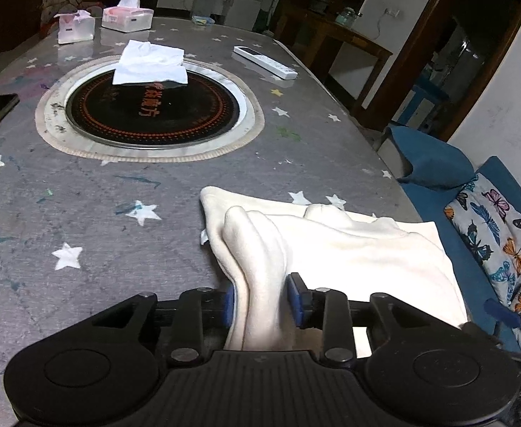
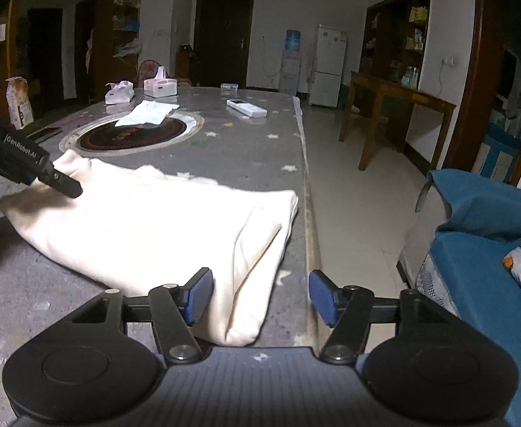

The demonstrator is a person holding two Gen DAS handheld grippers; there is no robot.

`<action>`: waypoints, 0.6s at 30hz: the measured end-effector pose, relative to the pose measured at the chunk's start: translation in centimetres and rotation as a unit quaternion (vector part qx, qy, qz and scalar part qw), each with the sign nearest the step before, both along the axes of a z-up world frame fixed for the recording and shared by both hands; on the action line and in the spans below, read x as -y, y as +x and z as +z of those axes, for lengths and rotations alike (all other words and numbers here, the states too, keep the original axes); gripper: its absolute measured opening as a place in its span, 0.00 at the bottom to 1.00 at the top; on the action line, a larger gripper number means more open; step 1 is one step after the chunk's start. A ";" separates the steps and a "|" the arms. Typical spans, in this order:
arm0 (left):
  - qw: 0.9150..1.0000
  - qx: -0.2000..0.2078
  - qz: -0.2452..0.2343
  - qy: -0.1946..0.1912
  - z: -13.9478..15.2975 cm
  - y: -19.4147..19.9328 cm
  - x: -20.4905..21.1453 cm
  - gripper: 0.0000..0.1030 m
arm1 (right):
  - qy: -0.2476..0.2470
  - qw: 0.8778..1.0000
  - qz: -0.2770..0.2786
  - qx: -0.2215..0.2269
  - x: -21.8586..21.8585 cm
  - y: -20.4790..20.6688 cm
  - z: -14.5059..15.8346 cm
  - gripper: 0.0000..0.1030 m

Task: Fold clothes
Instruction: 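Lower the folded edge and open both grippers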

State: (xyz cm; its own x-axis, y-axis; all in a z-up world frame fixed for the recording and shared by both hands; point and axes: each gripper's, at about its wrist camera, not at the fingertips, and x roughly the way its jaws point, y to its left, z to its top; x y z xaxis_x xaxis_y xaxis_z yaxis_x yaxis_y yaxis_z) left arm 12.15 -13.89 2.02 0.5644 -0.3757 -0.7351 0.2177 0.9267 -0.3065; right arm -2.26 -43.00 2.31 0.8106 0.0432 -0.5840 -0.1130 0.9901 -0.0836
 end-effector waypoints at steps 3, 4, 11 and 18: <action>1.000 0.009 0.005 0.001 0.7 -0.3 -0.4 0.38 | -0.003 1.000 0.001 0.014 -0.1 0.4 1.0 0.73; 1.000 0.015 0.007 0.002 1.0 -0.4 -0.5 0.40 | 0.000 1.000 0.002 0.020 -0.2 0.8 1.4 0.80; 0.999 0.041 0.020 0.009 2.7 -0.7 -1.3 0.43 | 0.006 0.999 0.027 0.025 -2.6 4.2 1.7 0.99; 0.999 0.040 0.002 -0.005 2.7 -0.3 -0.3 0.43 | -0.013 0.999 0.046 -0.004 -5.1 7.4 0.2 1.00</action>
